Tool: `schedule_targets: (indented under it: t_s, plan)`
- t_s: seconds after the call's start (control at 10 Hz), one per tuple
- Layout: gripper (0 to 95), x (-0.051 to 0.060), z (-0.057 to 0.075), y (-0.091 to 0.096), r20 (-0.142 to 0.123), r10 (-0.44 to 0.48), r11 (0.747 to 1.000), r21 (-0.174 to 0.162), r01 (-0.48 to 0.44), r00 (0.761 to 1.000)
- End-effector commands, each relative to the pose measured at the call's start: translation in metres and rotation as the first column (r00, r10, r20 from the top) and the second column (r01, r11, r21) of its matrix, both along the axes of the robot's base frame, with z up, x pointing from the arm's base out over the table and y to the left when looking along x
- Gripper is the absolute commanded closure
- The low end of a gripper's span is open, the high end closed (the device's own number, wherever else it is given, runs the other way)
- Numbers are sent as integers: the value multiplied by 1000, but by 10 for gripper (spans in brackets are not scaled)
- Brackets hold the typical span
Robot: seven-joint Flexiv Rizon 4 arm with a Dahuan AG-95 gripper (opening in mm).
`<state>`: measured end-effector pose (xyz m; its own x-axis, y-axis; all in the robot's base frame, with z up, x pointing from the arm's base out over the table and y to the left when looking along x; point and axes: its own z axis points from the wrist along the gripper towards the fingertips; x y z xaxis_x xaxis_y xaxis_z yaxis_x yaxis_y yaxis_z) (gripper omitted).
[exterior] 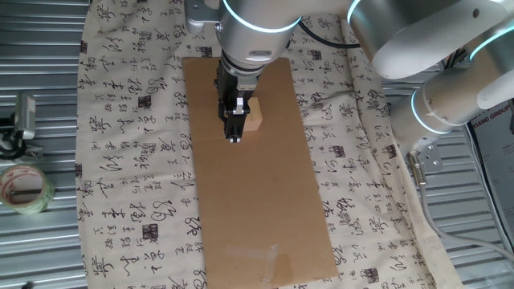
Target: Hold a small block with the gripper and sweep it from left to right on the table
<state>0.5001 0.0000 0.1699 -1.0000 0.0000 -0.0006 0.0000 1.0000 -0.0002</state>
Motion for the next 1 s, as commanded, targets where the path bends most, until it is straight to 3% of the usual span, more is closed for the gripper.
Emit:
schedule_targets:
  t_s: [0.1, 0.3, 1.0]
  plan:
    - [950, 0, 0, 0, 100, -25, 1000, 17, 24, 995]
    - [950, 0, 1, 0, 99, -40, 998, 45, 36, 994]
    - [950, 0, 1, 0, 98, -36, 999, 36, 33, 995]
